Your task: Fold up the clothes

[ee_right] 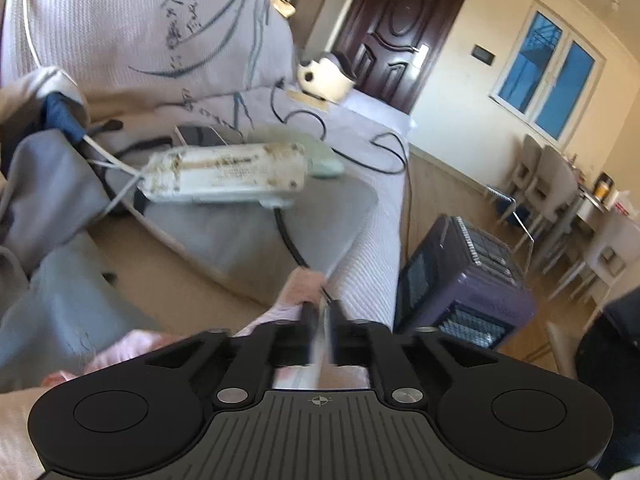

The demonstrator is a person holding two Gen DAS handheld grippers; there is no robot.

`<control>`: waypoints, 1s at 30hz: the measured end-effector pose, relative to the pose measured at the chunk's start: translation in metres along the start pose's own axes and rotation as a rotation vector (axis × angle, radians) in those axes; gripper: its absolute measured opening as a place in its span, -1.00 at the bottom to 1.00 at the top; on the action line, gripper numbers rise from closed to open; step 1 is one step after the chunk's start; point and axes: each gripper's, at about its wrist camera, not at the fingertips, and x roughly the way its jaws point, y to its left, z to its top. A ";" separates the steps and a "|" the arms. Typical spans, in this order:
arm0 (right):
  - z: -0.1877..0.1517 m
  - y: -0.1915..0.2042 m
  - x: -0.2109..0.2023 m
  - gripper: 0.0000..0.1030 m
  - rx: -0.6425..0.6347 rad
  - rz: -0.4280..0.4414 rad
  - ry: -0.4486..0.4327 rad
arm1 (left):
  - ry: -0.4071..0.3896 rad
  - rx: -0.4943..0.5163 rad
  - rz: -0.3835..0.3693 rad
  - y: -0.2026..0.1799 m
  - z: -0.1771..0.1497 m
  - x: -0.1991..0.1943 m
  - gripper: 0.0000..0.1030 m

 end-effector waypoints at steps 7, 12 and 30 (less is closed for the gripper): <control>-0.009 -0.013 -0.069 0.12 0.045 0.017 -0.076 | -0.026 0.045 -0.015 -0.008 0.010 -0.005 -0.24; -0.049 -0.009 -0.142 0.12 0.049 0.146 -0.042 | -0.045 0.107 -0.043 -0.022 0.013 0.004 -0.16; -0.238 0.056 -0.273 0.06 0.213 0.397 0.317 | -0.132 0.157 0.084 -0.033 0.005 0.030 -0.81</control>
